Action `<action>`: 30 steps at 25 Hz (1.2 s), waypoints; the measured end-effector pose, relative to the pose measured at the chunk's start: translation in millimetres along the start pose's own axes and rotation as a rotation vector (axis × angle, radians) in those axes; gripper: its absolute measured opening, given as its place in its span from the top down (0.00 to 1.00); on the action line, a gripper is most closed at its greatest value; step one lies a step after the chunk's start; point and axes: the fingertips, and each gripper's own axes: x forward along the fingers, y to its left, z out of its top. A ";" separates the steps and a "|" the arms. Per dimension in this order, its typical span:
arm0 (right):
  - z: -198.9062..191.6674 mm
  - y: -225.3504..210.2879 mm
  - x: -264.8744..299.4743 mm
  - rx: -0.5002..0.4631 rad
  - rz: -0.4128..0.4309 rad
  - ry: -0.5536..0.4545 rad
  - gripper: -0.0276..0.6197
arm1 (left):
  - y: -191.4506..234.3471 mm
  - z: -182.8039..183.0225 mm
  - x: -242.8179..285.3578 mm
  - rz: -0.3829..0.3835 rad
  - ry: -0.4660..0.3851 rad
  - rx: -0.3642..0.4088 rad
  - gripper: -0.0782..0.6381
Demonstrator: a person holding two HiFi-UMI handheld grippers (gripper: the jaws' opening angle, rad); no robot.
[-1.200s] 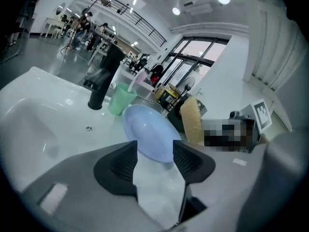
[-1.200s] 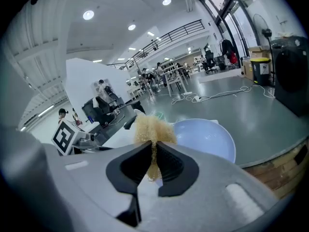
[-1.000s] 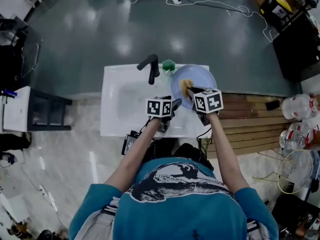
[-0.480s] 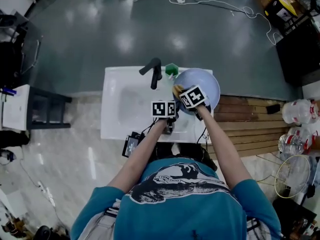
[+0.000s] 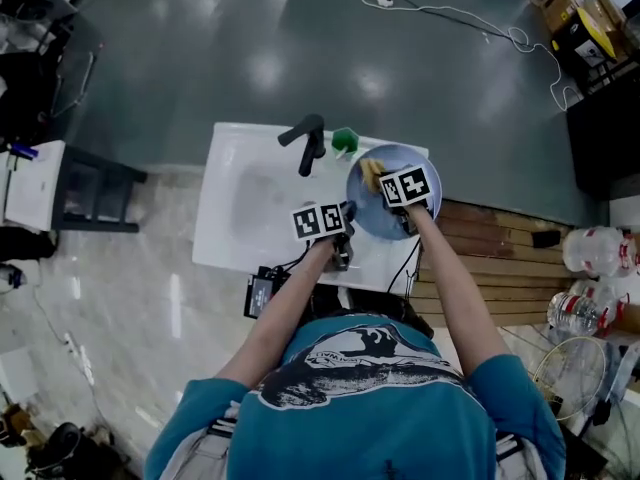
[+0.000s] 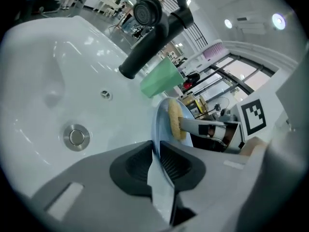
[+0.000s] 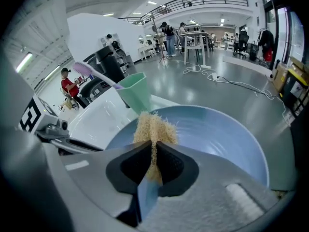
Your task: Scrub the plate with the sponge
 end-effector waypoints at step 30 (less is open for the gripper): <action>-60.6 52.3 -29.2 -0.069 0.098 0.031 0.91 | -6.7 -1.2 -6.2 0.027 -0.145 -0.200 0.81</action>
